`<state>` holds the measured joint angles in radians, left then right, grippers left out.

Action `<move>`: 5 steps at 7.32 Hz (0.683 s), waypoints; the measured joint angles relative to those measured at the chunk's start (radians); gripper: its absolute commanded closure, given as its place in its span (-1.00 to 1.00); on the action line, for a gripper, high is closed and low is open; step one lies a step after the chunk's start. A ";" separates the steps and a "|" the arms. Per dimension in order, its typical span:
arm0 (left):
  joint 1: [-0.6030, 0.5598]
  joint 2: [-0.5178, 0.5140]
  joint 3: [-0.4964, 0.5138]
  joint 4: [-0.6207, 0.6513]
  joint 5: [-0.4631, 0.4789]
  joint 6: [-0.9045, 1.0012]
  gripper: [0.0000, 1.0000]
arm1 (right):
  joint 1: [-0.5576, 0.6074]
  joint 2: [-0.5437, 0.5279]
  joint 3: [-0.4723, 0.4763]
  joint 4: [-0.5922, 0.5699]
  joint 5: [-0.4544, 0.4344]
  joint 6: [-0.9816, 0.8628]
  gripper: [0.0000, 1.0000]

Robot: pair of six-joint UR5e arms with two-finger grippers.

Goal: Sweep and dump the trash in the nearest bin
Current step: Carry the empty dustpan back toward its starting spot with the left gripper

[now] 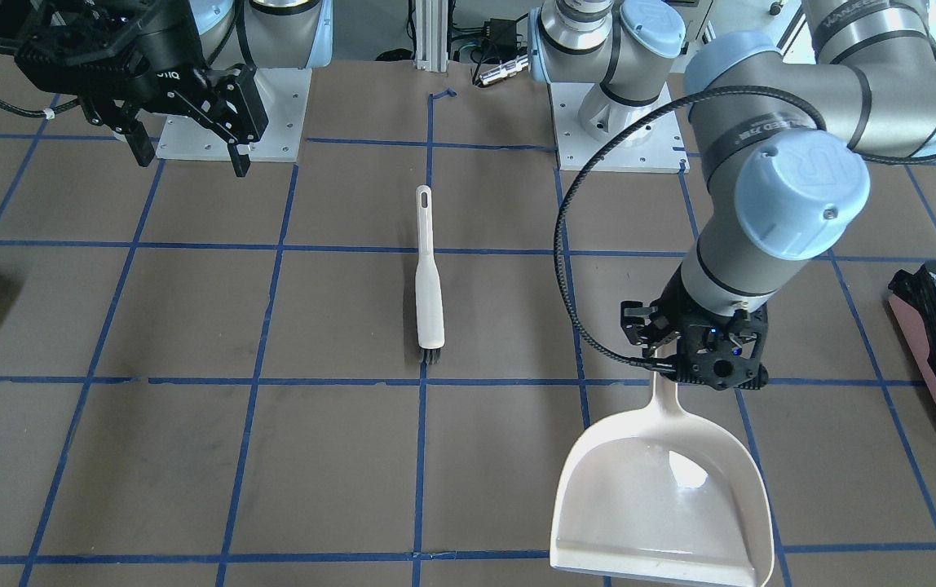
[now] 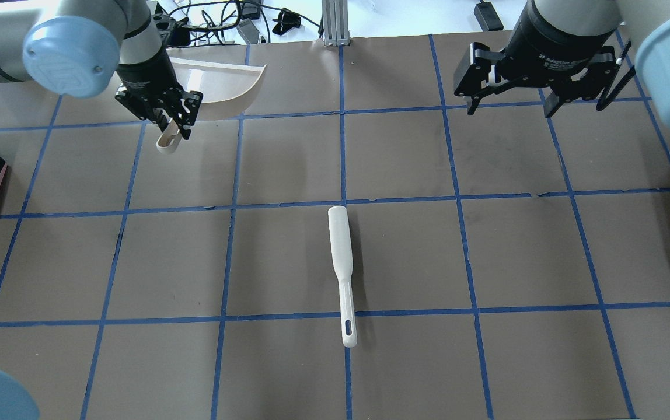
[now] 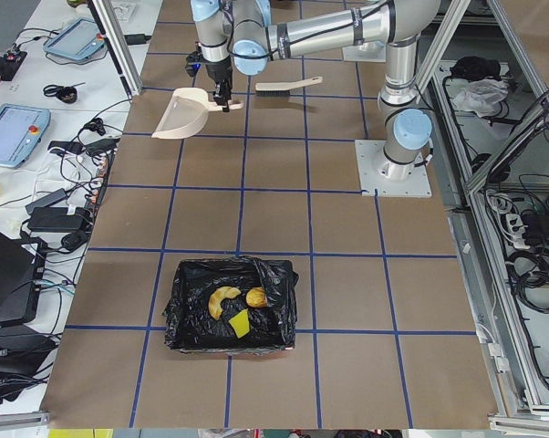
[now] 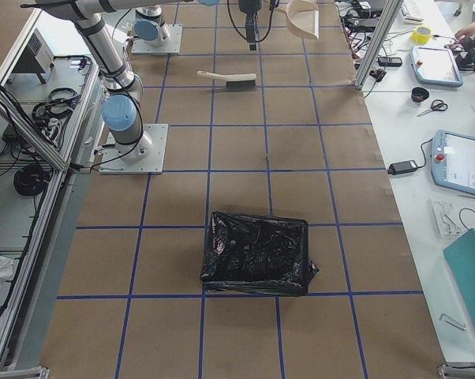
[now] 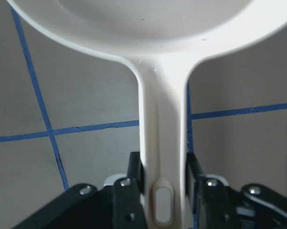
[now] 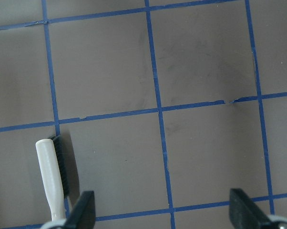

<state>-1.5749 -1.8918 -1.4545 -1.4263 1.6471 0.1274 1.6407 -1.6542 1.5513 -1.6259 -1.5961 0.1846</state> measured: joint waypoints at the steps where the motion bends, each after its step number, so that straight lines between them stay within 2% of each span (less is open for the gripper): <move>1: -0.036 -0.026 0.032 0.001 -0.001 -0.030 1.00 | 0.000 0.000 -0.001 -0.001 0.002 0.003 -1.00; 3: -0.115 -0.101 0.119 -0.003 -0.015 -0.076 1.00 | 0.001 0.000 0.001 0.000 0.001 0.004 -1.00; 5: -0.183 -0.178 0.210 -0.003 -0.069 -0.172 1.00 | 0.001 0.000 0.002 0.000 -0.001 0.004 -1.00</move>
<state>-1.7584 -2.0694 -1.2446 -1.4294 1.5781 -0.0446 1.6414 -1.6540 1.5530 -1.6260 -1.5973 0.1884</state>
